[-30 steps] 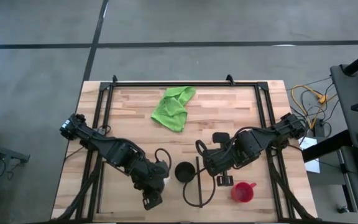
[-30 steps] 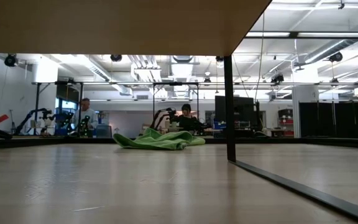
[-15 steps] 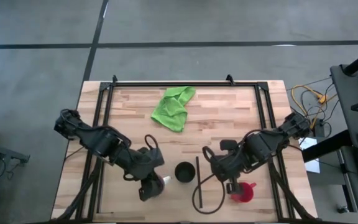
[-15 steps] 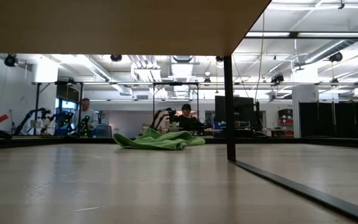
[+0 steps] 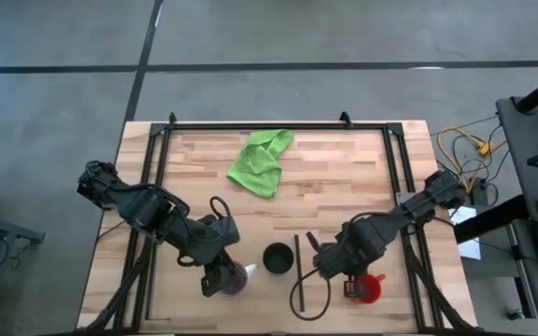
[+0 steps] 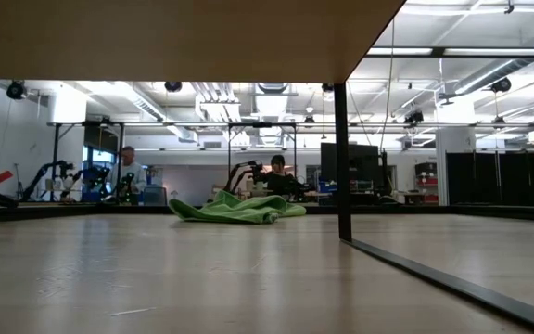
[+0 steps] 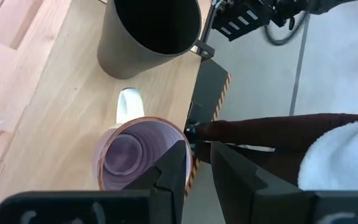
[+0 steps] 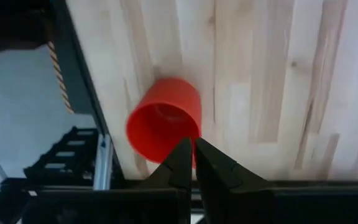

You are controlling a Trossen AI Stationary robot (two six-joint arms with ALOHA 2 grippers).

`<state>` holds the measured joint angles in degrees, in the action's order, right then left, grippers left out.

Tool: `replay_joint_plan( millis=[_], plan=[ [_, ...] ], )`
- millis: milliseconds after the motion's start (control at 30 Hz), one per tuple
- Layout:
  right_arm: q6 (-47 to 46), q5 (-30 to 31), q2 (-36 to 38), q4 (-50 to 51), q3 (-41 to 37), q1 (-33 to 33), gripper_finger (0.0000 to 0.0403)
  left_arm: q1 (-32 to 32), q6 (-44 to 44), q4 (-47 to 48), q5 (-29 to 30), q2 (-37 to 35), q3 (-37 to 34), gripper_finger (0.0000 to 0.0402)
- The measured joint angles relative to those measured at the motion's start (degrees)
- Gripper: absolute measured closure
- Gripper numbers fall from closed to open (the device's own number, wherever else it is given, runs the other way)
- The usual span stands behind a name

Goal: Stack small to large cups/mugs on shelf
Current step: Put the red mug on the shelf

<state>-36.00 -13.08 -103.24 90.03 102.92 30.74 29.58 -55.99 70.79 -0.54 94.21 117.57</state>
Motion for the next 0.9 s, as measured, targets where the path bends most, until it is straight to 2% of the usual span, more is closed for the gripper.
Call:
replay_joint_plan(
  millis=[267,433,900],
  plan=[
    [0.8,-1.3,0.0,0.0,-3.6,0.0,0.039,0.0,1.4,0.8,0.7,-0.7,0.3,0.0341],
    [4.0,-1.3,0.0,-0.8,-2.3,0.0,0.039,0.0,2.6,0.7,1.0,-1.0,0.3,0.034],
    [3.0,-0.6,0.0,-5.0,3.3,-0.2,0.039,-0.3,2.7,0.7,1.1,-2.6,0.3,0.034]
  ],
)
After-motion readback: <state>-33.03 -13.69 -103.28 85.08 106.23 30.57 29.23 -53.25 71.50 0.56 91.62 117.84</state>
